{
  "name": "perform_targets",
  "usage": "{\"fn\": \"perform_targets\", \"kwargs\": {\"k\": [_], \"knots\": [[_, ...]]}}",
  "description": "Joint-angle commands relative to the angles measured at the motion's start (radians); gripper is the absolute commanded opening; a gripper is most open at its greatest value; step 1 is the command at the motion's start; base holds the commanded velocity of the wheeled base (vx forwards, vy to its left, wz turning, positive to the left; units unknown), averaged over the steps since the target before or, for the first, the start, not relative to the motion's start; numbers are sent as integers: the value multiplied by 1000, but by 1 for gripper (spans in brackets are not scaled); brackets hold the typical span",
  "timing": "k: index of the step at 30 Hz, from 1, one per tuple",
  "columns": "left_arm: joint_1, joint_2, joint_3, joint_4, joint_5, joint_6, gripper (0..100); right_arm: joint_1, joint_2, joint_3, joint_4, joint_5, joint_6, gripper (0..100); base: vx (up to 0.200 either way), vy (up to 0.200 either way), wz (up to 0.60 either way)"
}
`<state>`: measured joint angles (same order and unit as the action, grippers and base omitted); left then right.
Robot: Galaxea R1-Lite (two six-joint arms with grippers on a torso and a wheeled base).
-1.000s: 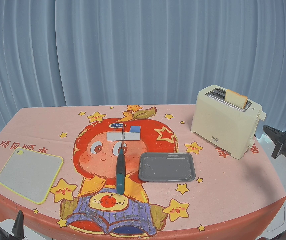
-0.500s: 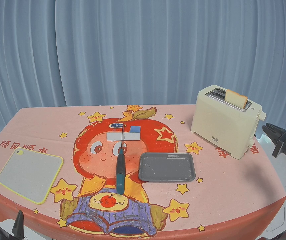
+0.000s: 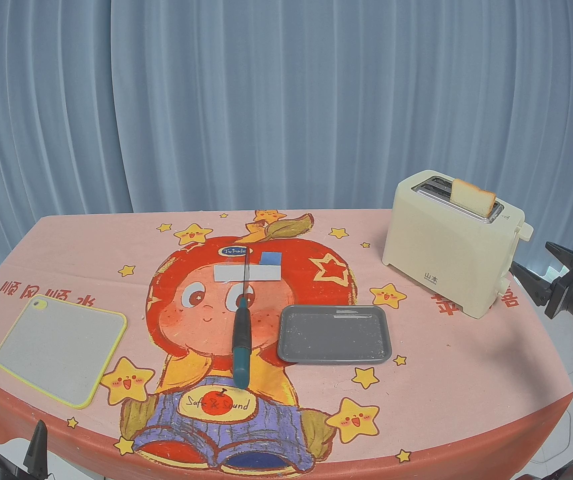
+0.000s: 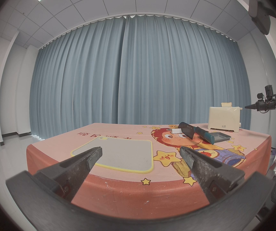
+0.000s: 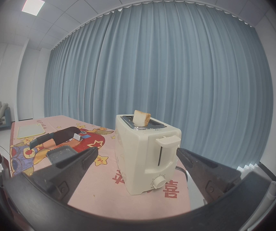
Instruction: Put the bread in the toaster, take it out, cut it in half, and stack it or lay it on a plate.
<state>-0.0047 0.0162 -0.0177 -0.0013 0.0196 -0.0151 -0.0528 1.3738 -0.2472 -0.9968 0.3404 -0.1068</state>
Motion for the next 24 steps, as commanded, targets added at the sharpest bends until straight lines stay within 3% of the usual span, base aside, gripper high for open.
{"fn": "perform_targets", "kwargs": {"k": [1, 13, 20, 24], "knots": [[0, -5, 18, 0, 0, 0, 100, -1, -10, 2, 3, -4, 12, 100, 0, 0, 0], [0, -5, 18, 0, 0, 0, 100, -13, -30, -33, 15, 3, 10, 100, 0, 0, 0], [0, -5, 18, 0, 0, 0, 100, -29, -24, -138, 75, 19, 7, 100, 0, 0, 0], [0, -5, 18, 0, 0, 0, 100, -27, -19, -216, 152, 60, 6, 100, 0, 0, 0]]}}
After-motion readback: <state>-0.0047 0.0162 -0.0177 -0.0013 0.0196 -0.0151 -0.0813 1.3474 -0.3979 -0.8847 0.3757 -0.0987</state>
